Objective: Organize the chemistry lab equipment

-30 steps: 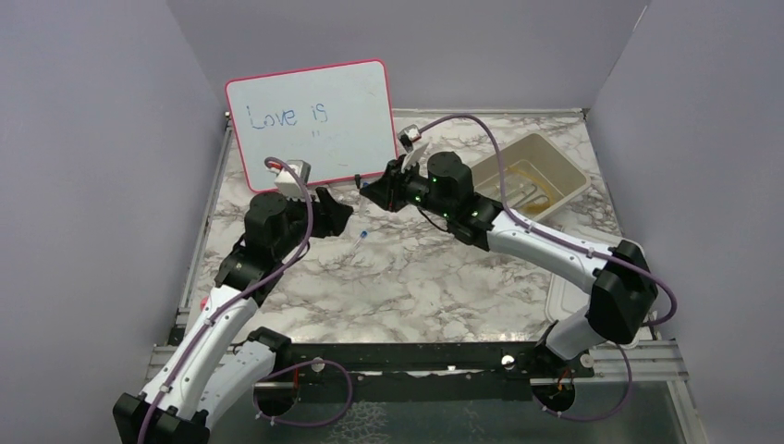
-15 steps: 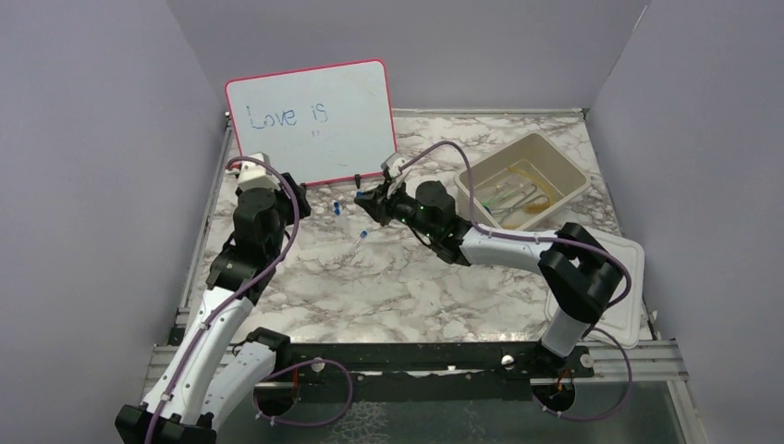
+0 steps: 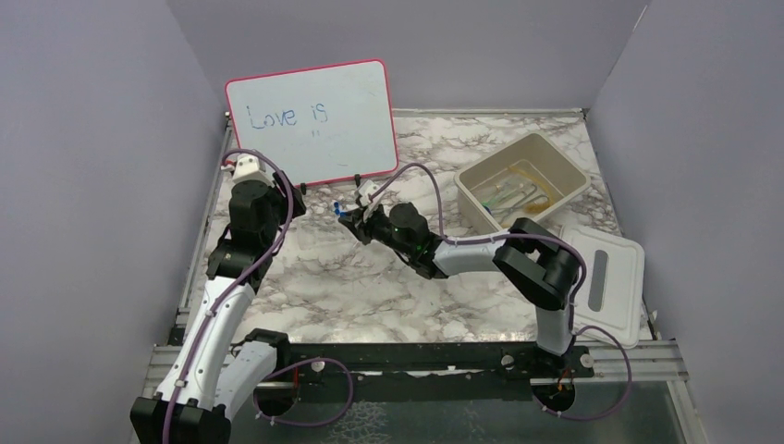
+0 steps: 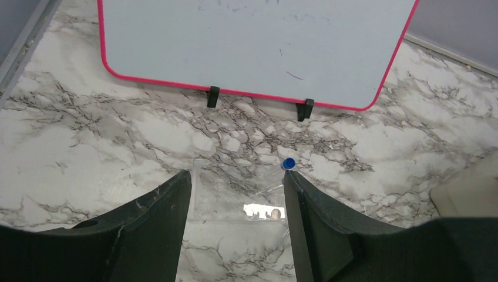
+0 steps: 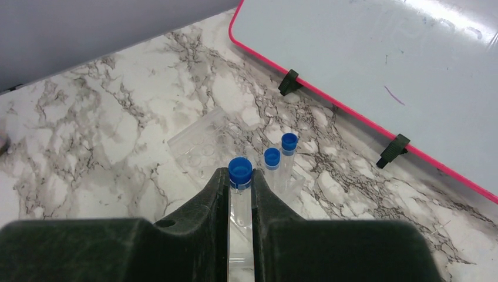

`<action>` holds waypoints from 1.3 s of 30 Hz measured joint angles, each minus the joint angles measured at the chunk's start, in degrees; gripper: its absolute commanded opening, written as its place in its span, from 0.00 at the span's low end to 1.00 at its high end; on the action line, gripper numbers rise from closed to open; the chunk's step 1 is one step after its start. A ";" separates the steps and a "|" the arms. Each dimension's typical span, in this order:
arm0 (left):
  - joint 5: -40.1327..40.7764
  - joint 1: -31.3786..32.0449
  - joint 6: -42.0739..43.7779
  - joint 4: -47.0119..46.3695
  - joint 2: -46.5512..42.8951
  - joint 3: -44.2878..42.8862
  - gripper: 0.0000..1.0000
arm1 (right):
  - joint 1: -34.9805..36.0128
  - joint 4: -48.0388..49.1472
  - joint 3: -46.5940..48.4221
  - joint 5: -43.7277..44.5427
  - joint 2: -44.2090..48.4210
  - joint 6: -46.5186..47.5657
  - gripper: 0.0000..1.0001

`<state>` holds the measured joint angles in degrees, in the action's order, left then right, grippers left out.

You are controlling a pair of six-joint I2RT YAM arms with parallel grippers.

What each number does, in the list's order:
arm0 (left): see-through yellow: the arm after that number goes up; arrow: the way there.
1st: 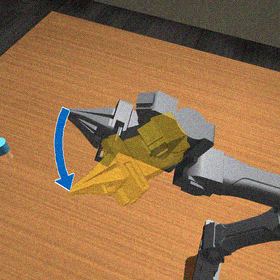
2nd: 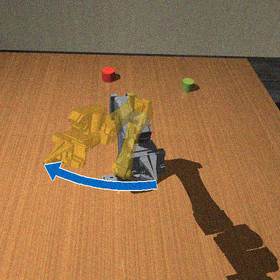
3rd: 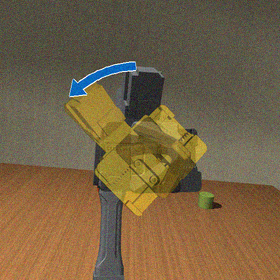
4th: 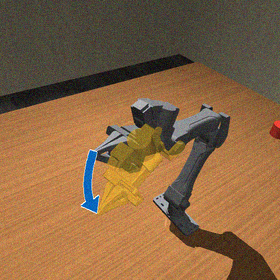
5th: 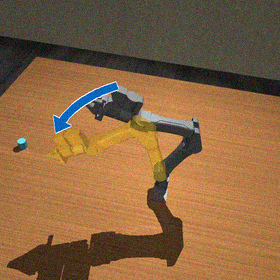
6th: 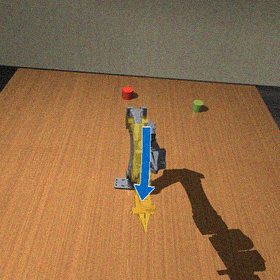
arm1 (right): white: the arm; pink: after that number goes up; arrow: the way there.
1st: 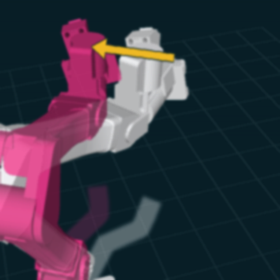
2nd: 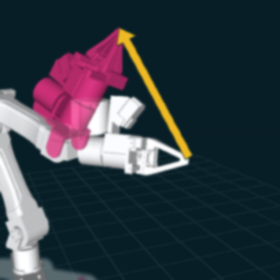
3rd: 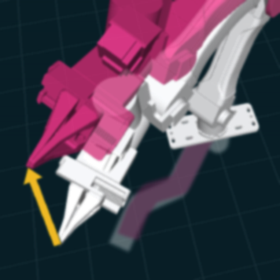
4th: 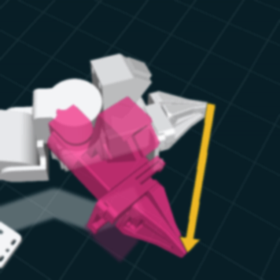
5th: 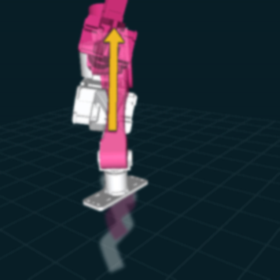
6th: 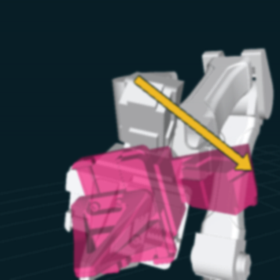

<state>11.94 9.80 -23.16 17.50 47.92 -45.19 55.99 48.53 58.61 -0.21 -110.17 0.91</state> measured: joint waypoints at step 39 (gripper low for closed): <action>-2.64 -0.11 -0.02 1.07 -0.94 0.00 0.63 | -0.07 1.75 6.82 4.04 -10.93 -0.42 0.18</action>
<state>9.30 9.69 -23.18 18.57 46.98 -45.19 55.92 50.28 65.43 3.84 -121.10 0.49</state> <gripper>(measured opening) 0.633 0.176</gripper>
